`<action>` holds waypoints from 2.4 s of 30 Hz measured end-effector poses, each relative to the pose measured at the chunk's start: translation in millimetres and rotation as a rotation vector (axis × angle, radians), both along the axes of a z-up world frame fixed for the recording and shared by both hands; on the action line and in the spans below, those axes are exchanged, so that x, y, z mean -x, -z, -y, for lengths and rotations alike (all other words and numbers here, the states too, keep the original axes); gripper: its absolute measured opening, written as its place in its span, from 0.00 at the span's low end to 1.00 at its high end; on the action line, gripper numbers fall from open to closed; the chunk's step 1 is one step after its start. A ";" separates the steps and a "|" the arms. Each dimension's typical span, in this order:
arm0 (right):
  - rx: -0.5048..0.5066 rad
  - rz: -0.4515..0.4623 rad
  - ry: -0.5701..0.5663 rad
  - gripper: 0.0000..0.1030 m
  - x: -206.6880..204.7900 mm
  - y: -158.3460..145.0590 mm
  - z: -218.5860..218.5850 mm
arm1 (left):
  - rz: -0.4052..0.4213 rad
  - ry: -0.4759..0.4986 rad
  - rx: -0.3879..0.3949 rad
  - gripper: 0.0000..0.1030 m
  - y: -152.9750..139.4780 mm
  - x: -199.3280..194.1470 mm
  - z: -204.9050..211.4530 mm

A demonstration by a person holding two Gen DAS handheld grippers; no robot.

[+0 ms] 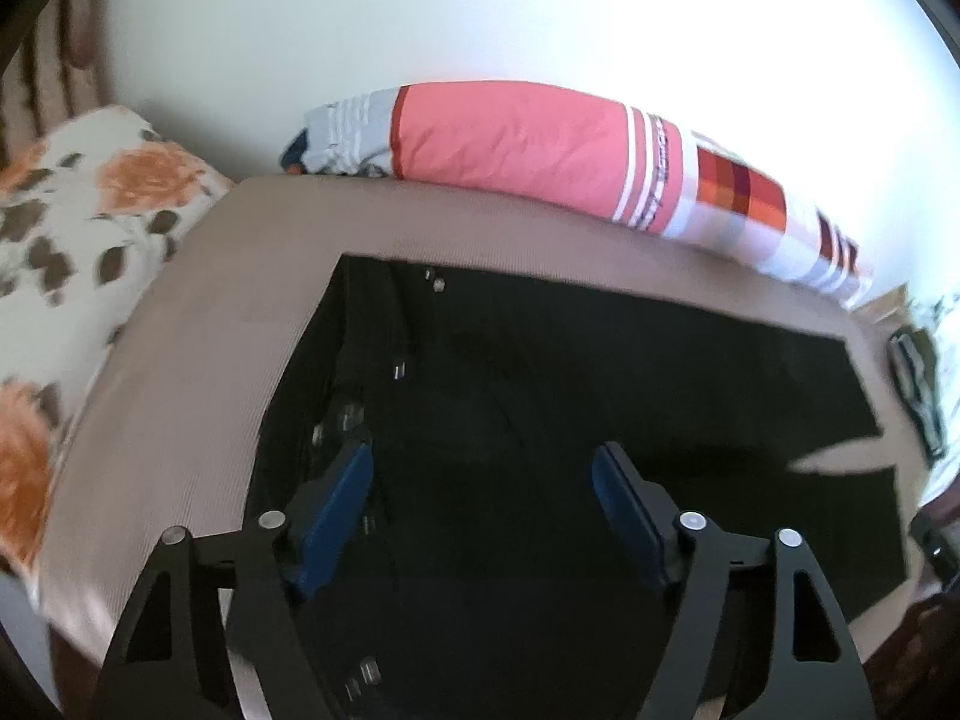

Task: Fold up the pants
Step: 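Grasp the jeans waistband with the left gripper while the right gripper grasps a leg hem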

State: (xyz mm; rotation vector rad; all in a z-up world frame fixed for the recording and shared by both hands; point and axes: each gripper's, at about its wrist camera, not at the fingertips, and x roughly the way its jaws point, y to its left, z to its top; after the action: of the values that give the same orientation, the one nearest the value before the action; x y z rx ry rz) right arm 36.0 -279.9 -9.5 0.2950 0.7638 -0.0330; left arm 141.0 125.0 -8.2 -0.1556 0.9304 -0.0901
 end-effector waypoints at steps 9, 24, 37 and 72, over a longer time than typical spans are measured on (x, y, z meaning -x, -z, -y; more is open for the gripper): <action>-0.091 -0.051 0.016 1.00 -48.4 18.5 1.0 | -0.077 -0.007 0.370 0.71 41.3 -105.2 -91.7; -0.047 -0.185 -0.033 1.00 -128.5 51.0 -45.2 | -0.208 -0.024 0.569 0.55 113.8 -190.8 -144.5; 0.001 -0.164 -0.143 1.00 -190.6 58.2 -72.4 | -0.221 0.083 0.651 0.27 118.3 -217.4 -134.0; 0.268 -0.530 -1.226 0.45 -376.4 97.1 -97.7 | 0.074 0.204 0.547 0.09 22.9 -148.3 -99.4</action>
State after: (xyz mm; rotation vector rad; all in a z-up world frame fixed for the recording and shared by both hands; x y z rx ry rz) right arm 412.3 -182.2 -106.5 -0.4928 1.3468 0.9688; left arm 289.3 224.4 -31.1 -0.5597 0.8283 -0.5377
